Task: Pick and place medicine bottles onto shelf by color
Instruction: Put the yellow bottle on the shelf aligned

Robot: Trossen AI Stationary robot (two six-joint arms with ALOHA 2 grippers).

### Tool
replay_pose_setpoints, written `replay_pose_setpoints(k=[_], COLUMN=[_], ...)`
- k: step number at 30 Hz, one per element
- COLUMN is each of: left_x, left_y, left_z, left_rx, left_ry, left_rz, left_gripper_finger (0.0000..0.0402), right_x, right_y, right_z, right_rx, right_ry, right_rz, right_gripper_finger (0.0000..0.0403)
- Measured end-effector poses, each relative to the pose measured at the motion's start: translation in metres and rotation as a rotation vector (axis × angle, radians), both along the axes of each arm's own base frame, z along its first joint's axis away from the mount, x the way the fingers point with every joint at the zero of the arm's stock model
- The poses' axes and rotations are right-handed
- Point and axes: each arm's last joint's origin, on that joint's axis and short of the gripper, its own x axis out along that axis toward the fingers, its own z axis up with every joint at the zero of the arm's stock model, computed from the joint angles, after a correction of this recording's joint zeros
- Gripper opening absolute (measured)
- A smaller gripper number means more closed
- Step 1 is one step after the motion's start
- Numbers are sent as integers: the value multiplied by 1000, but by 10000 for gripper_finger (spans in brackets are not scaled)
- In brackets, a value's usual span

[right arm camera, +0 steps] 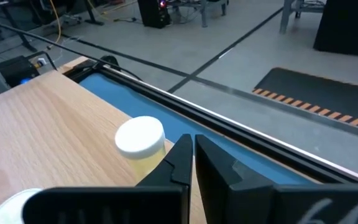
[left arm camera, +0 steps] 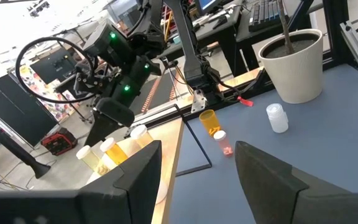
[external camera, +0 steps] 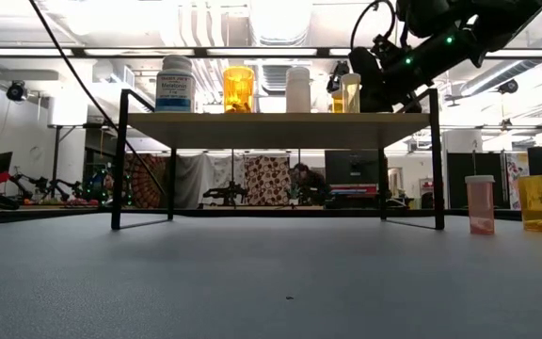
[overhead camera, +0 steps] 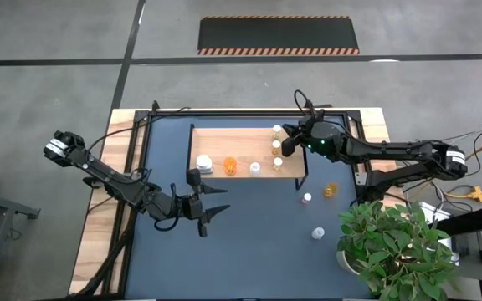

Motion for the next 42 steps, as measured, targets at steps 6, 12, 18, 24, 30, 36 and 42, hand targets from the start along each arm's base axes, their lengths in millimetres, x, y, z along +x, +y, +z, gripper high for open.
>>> replay_pose_setpoints(k=[6, 12, 18, 24, 30, 36, 42], left_x=[0, 0, 0, 0, 0, 0, 0], left_y=[0, 0, 0, 0, 0, 0, 0], left_z=[0, 0, 0, 0, 0, 0, 0], left_rx=[-1, 0, 1, 1, 1, 1, 1], left_ry=[-2, -1, -1, 0, 0, 0, 0], left_rz=[0, 0, 0, 0, 0, 0, 0], left_gripper_finger=[187, 187, 187, 187, 187, 187, 187], right_x=[0, 1, 1, 1, 1, 2, 2], right_y=[1, 2, 2, 2, 2, 3, 3], right_z=[0, 0, 0, 0, 0, 0, 0], right_rx=[22, 30, 30, 30, 45, 66, 61], right_ry=[-16, -14, -14, -15, -26, -38, -34], right_rz=[16, 58, 61, 62, 63, 82, 87], right_gripper_finger=[9, 9, 9, 9, 9, 9, 9])
